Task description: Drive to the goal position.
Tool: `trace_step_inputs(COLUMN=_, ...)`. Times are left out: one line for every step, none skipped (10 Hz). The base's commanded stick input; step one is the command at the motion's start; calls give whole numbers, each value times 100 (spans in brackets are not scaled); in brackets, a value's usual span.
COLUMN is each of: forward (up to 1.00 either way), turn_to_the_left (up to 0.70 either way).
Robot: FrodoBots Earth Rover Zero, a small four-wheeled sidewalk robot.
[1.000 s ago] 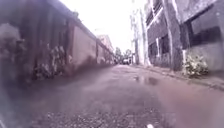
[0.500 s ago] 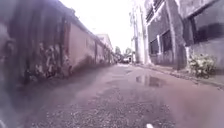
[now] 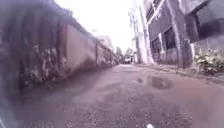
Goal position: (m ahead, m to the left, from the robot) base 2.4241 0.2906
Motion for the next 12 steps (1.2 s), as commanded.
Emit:
trace_step_inputs(forward=60, turn_to_the_left=0)
trace_step_inputs(forward=60, turn_to_the_left=0)
trace_step_inputs(forward=60, turn_to_the_left=0)
trace_step_inputs(forward=60, turn_to_the_left=0)
trace_step_inputs(forward=60, turn_to_the_left=-1)
trace_step_inputs(forward=60, turn_to_the_left=-2)
trace_step_inputs(forward=60, turn_to_the_left=-14)
trace_step_inputs(forward=60, turn_to_the_left=-15)
trace_step_inputs(forward=60, turn_to_the_left=-14)
trace_step_inputs(forward=60, turn_to_the_left=-10)
trace_step_inputs(forward=60, turn_to_the_left=0)
trace_step_inputs(forward=60, turn_to_the_left=0)
